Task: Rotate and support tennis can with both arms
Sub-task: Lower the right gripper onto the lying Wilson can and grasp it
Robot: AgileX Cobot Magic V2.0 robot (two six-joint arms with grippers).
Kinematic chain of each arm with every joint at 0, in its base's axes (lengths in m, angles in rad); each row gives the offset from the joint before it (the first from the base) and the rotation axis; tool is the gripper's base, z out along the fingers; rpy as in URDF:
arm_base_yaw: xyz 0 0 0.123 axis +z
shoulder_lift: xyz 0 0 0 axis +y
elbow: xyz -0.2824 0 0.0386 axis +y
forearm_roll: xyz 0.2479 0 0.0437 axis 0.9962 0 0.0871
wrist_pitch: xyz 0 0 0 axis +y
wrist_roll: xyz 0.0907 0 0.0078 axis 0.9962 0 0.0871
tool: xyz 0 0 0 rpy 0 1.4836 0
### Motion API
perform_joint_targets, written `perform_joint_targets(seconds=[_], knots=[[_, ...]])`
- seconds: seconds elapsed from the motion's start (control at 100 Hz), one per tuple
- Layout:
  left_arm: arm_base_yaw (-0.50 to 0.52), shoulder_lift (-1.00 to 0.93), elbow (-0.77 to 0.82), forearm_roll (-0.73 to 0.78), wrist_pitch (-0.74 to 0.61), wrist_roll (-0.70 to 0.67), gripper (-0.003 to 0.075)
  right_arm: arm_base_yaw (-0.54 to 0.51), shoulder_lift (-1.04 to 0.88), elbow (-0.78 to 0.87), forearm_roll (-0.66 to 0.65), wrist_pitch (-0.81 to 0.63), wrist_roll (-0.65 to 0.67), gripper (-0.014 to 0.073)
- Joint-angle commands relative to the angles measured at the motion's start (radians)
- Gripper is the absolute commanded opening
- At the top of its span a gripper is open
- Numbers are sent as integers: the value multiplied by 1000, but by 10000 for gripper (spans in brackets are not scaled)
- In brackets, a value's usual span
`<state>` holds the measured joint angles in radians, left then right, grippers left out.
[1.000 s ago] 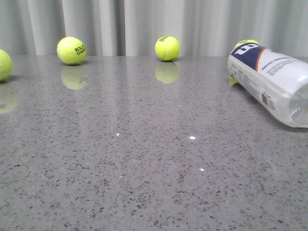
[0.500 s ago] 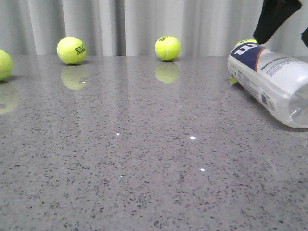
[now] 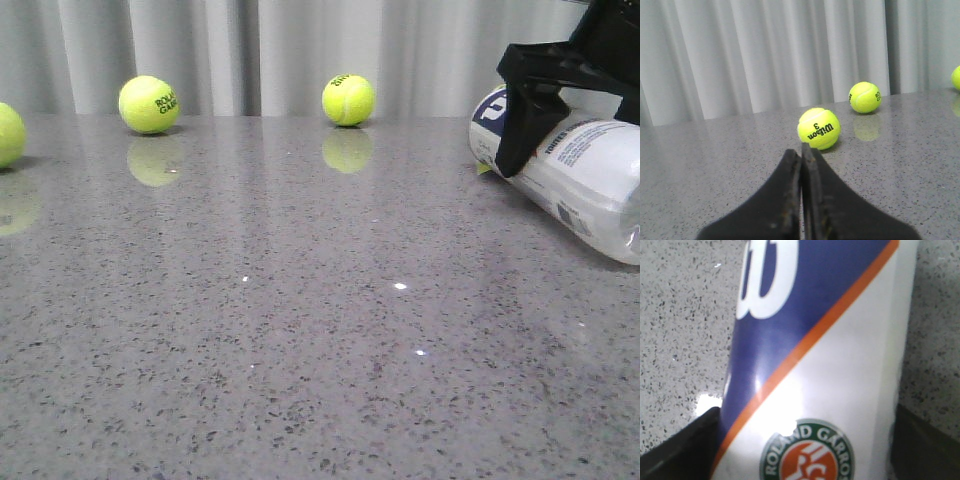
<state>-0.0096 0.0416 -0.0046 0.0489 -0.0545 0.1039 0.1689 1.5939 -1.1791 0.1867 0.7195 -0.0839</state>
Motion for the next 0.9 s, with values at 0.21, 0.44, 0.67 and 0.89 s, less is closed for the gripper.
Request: perform_joint_targets(seconds=[0.21, 0.44, 0.67, 0.89], knots=[[2, 9, 48, -9, -74, -9, -21, 0, -88, -39, 9, -12, -11, 232], [2, 9, 48, -9, -74, -9, -21, 31, -113, -206, 9, 155, -138, 231], [2, 9, 48, -9, -74, -9, -21, 187, -98, -338, 9, 178, -534, 231], [2, 9, 48, -9, -74, -9, -21, 318, -14, -341, 9, 133, -946, 231]])
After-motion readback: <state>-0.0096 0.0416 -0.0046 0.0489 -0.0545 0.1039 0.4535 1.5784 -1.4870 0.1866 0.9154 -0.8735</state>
